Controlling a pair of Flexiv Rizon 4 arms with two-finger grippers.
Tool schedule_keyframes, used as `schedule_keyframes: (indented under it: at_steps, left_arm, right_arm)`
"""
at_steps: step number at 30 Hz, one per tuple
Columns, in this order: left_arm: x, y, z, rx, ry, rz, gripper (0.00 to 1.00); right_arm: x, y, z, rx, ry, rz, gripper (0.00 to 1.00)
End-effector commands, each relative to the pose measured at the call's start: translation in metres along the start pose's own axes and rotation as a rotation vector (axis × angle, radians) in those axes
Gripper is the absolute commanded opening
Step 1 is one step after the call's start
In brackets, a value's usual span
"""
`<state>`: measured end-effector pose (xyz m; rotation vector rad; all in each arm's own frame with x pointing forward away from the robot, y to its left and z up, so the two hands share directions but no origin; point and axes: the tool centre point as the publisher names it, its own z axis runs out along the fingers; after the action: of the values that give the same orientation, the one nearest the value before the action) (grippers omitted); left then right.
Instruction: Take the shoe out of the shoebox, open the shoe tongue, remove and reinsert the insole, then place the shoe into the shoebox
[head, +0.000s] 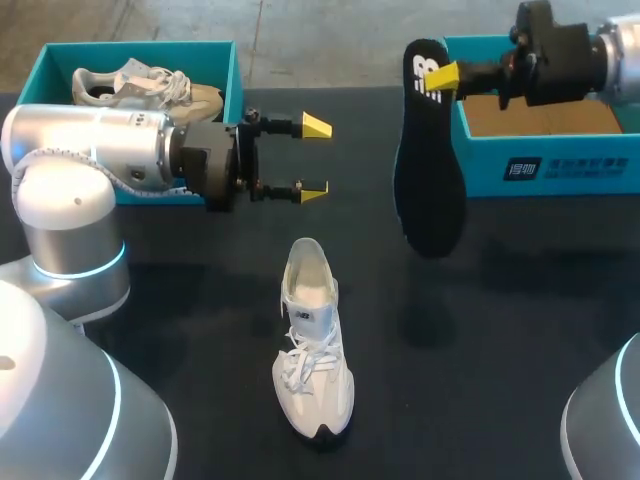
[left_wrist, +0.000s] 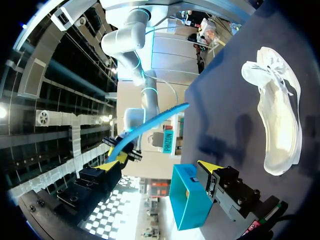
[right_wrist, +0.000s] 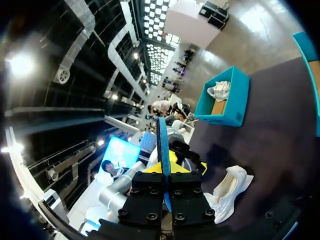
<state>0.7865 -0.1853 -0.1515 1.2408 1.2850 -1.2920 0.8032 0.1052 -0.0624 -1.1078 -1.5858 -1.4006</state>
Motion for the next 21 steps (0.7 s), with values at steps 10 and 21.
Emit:
schedule_keyframes:
  at_steps: [10, 21]
  left_arm:
    - [0.001, 0.000, 0.001, -0.003, -0.001, 0.002, 1.00]
    - [0.001, 0.000, 0.001, -0.003, -0.001, 0.002, 1.00]
  right_arm:
    - [-0.009, 0.024, 0.023, 0.140, 0.016, 0.069, 0.00]
    - [-0.017, 0.027, 0.032, 0.043, -0.009, 0.171, 0.00]
